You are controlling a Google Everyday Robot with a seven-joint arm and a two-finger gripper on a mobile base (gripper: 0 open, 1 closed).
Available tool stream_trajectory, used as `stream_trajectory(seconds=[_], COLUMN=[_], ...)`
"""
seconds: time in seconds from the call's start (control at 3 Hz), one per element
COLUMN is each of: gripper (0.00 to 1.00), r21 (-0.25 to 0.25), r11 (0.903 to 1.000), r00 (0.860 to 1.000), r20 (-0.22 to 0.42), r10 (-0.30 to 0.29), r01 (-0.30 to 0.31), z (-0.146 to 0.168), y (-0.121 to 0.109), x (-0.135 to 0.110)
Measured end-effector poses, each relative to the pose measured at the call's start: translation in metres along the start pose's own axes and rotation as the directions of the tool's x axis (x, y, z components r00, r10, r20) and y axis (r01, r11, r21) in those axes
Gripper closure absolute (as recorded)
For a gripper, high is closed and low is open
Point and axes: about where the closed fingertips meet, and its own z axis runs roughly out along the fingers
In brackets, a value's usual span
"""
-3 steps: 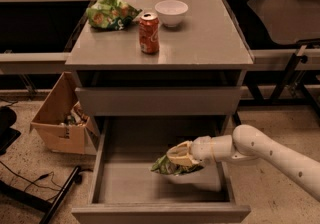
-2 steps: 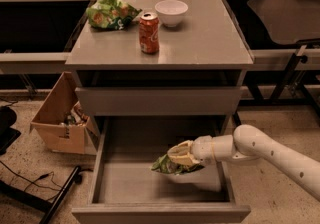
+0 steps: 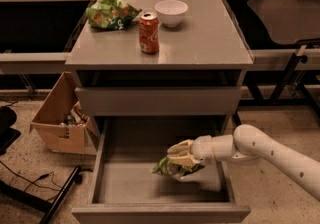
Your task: Place green jalapeno chip bag into middle drawer
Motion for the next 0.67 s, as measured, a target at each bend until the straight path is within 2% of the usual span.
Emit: stream_trajectory(seconds=[0.33,0.67], gripper=[0.04,0.0], r21=[0.0,0.019], r11=[1.0,0.9985], r00=[1.0,0.999], r20=[0.0,-0.015], r10=[0.0,-0.052], r01=[0.0,0.052], z=[0.0,-0.007], y=[0.0,0.01], x=[0.0,-0.01])
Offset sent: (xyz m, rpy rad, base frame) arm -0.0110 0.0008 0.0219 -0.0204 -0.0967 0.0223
